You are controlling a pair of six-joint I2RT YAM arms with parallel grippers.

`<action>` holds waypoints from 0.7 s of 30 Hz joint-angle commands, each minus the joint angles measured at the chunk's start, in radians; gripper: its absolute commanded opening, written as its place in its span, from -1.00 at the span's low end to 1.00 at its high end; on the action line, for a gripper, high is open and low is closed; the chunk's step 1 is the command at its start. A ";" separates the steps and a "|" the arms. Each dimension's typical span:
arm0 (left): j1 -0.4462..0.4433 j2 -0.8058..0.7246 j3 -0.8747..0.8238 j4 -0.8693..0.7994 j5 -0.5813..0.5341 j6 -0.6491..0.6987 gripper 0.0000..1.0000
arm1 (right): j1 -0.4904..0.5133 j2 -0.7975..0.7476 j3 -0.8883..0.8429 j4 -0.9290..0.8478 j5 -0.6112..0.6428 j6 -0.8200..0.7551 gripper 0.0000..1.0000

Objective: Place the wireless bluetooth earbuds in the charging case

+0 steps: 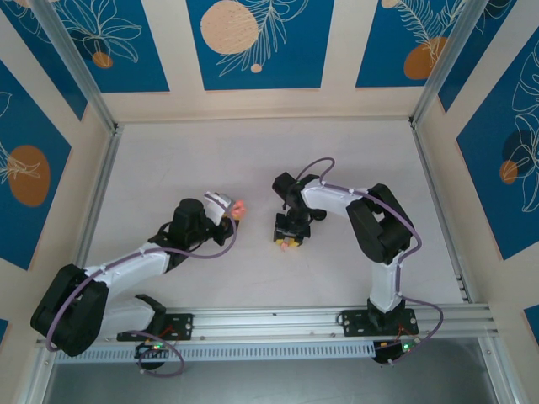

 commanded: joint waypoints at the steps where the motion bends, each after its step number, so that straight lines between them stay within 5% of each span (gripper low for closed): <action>1: -0.010 -0.020 0.031 -0.014 0.029 0.012 -0.51 | 0.015 0.031 0.016 -0.024 0.020 -0.009 -0.36; 10: -0.010 -0.004 -0.006 0.041 0.036 0.027 -0.51 | 0.018 -0.029 -0.017 0.015 0.066 -0.001 -0.46; 21: -0.031 0.148 -0.084 0.330 0.129 0.040 -0.55 | 0.012 -0.243 -0.169 0.202 0.134 0.025 -0.49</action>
